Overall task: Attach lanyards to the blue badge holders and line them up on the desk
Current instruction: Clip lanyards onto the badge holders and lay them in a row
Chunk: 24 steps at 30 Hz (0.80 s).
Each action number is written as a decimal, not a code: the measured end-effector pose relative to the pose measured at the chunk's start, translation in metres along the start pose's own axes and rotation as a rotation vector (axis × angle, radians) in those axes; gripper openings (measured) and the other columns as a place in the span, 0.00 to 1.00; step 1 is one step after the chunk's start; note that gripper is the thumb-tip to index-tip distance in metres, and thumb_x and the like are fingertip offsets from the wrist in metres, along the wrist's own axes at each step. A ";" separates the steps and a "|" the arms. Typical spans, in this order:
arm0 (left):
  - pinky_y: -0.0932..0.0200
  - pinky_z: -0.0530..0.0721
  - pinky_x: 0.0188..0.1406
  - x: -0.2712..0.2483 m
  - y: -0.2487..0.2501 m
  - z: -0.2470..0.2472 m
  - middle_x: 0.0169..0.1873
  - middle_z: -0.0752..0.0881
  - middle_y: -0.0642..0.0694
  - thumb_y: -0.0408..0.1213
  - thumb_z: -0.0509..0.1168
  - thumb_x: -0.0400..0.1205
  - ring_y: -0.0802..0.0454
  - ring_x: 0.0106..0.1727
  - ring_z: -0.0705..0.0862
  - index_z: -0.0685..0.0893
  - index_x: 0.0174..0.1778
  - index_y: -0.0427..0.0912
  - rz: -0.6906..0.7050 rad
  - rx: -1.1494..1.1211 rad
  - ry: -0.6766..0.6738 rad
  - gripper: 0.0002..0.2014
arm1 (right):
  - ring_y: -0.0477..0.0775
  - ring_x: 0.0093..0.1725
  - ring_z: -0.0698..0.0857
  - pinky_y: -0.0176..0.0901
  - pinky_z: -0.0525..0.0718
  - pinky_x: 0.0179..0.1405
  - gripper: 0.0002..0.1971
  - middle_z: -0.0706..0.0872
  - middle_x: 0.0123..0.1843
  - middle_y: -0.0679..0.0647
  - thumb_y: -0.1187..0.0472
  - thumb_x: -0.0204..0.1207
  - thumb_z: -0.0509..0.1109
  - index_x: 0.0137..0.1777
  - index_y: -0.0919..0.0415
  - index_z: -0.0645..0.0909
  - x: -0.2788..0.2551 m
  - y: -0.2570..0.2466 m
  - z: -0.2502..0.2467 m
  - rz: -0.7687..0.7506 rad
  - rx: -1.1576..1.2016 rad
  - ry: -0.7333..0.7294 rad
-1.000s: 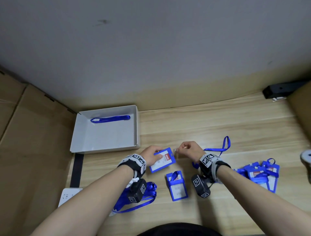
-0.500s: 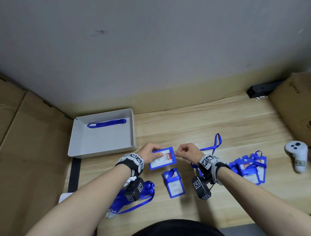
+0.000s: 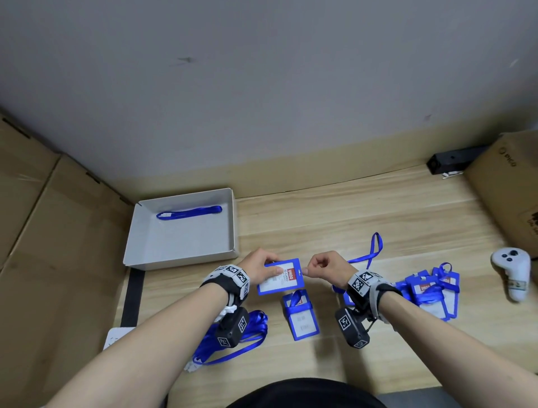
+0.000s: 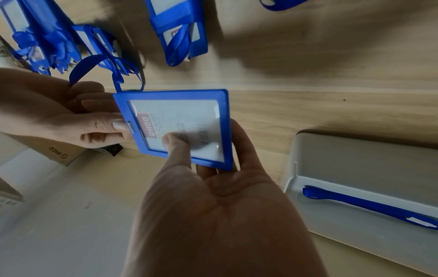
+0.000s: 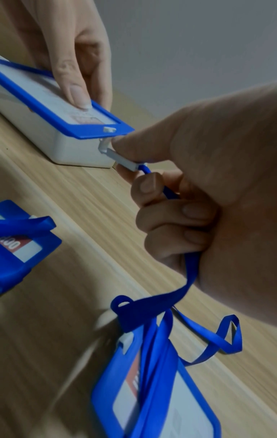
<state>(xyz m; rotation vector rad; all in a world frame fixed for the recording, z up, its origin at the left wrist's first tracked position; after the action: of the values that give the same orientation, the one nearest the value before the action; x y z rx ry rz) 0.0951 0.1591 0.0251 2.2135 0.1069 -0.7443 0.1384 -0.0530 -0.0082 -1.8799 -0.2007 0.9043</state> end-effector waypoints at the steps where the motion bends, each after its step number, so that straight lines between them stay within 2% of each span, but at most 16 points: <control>1: 0.52 0.86 0.55 -0.001 -0.001 0.000 0.51 0.91 0.46 0.43 0.70 0.82 0.50 0.52 0.89 0.88 0.62 0.46 -0.004 0.015 0.006 0.13 | 0.48 0.34 0.75 0.42 0.74 0.37 0.12 0.81 0.31 0.50 0.51 0.70 0.82 0.32 0.55 0.84 -0.002 -0.001 0.000 -0.002 -0.002 -0.008; 3: 0.53 0.86 0.56 -0.003 -0.002 0.000 0.52 0.91 0.47 0.43 0.70 0.82 0.51 0.52 0.88 0.88 0.61 0.46 -0.009 0.043 0.025 0.13 | 0.48 0.34 0.76 0.41 0.75 0.37 0.10 0.82 0.32 0.51 0.53 0.73 0.79 0.37 0.58 0.86 -0.005 -0.003 0.001 -0.005 -0.012 -0.028; 6: 0.56 0.84 0.54 -0.005 -0.002 0.000 0.52 0.90 0.49 0.44 0.70 0.82 0.52 0.52 0.88 0.88 0.60 0.47 -0.017 0.079 0.054 0.12 | 0.45 0.33 0.79 0.39 0.75 0.40 0.05 0.83 0.30 0.50 0.61 0.79 0.72 0.42 0.56 0.88 -0.009 -0.008 0.002 -0.001 -0.054 -0.077; 9: 0.59 0.80 0.50 -0.007 0.003 -0.002 0.53 0.90 0.50 0.45 0.69 0.82 0.53 0.51 0.86 0.87 0.62 0.47 -0.021 0.132 0.096 0.14 | 0.45 0.28 0.75 0.38 0.70 0.31 0.11 0.83 0.30 0.51 0.71 0.77 0.67 0.43 0.56 0.87 -0.009 -0.010 0.005 0.061 -0.045 -0.117; 10: 0.60 0.79 0.50 -0.008 0.005 -0.002 0.54 0.89 0.50 0.45 0.69 0.82 0.54 0.51 0.85 0.87 0.62 0.47 -0.017 0.135 0.103 0.14 | 0.46 0.28 0.74 0.38 0.68 0.28 0.10 0.84 0.31 0.53 0.71 0.73 0.67 0.44 0.57 0.87 -0.009 -0.010 0.005 0.077 -0.030 -0.120; 12: 0.58 0.80 0.50 -0.009 0.006 -0.003 0.53 0.90 0.49 0.44 0.69 0.82 0.53 0.51 0.86 0.87 0.61 0.46 -0.019 0.130 0.096 0.13 | 0.46 0.29 0.75 0.37 0.68 0.28 0.06 0.84 0.32 0.52 0.64 0.70 0.70 0.45 0.59 0.86 -0.011 -0.012 0.006 0.072 -0.009 -0.115; 14: 0.56 0.83 0.52 -0.011 0.005 -0.003 0.52 0.90 0.48 0.44 0.69 0.82 0.51 0.52 0.87 0.88 0.60 0.46 -0.017 0.119 0.083 0.12 | 0.43 0.31 0.78 0.30 0.72 0.30 0.08 0.84 0.32 0.49 0.58 0.74 0.75 0.45 0.63 0.86 -0.012 -0.016 0.009 0.024 0.008 -0.099; 15: 0.55 0.84 0.53 -0.012 0.005 -0.003 0.52 0.90 0.48 0.43 0.69 0.82 0.51 0.52 0.87 0.88 0.59 0.45 -0.013 0.115 0.081 0.12 | 0.41 0.32 0.78 0.28 0.73 0.32 0.09 0.84 0.32 0.47 0.58 0.76 0.76 0.43 0.65 0.85 -0.012 -0.016 0.010 -0.001 0.007 -0.087; 17: 0.55 0.84 0.53 -0.015 0.005 -0.002 0.52 0.91 0.48 0.43 0.69 0.82 0.51 0.51 0.87 0.88 0.60 0.45 -0.005 0.115 0.083 0.12 | 0.42 0.35 0.79 0.27 0.75 0.37 0.07 0.84 0.34 0.46 0.61 0.77 0.76 0.41 0.65 0.85 -0.011 -0.017 0.014 -0.051 -0.028 -0.075; 19: 0.59 0.82 0.48 -0.018 0.005 -0.002 0.53 0.90 0.49 0.43 0.69 0.82 0.54 0.49 0.86 0.88 0.61 0.45 -0.012 0.112 0.092 0.13 | 0.41 0.36 0.80 0.30 0.77 0.39 0.06 0.84 0.35 0.47 0.65 0.79 0.72 0.41 0.62 0.84 -0.011 -0.019 0.018 -0.065 -0.052 -0.088; 21: 0.63 0.78 0.46 -0.019 0.004 -0.001 0.53 0.90 0.49 0.43 0.69 0.83 0.56 0.48 0.85 0.87 0.62 0.45 -0.020 0.093 0.094 0.13 | 0.36 0.32 0.80 0.28 0.75 0.36 0.08 0.84 0.34 0.47 0.69 0.81 0.69 0.40 0.61 0.82 -0.011 -0.021 0.022 -0.054 -0.036 -0.102; 24: 0.62 0.79 0.46 -0.019 0.003 0.001 0.51 0.90 0.48 0.43 0.69 0.82 0.55 0.47 0.85 0.88 0.60 0.44 -0.028 0.055 0.082 0.13 | 0.33 0.24 0.78 0.22 0.71 0.28 0.08 0.82 0.31 0.47 0.73 0.82 0.65 0.42 0.66 0.82 -0.011 -0.025 0.025 -0.037 -0.056 -0.108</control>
<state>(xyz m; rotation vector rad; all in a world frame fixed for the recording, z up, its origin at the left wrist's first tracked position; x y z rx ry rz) 0.0799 0.1599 0.0369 2.2998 0.1599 -0.6788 0.1202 -0.0282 0.0128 -1.8736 -0.3280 0.9849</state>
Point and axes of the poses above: each hand's wrist, its own x-axis towards the middle knuckle, its own z-axis out of the palm, y = z × x, the point moved 4 cm from there along x, towards the middle knuckle
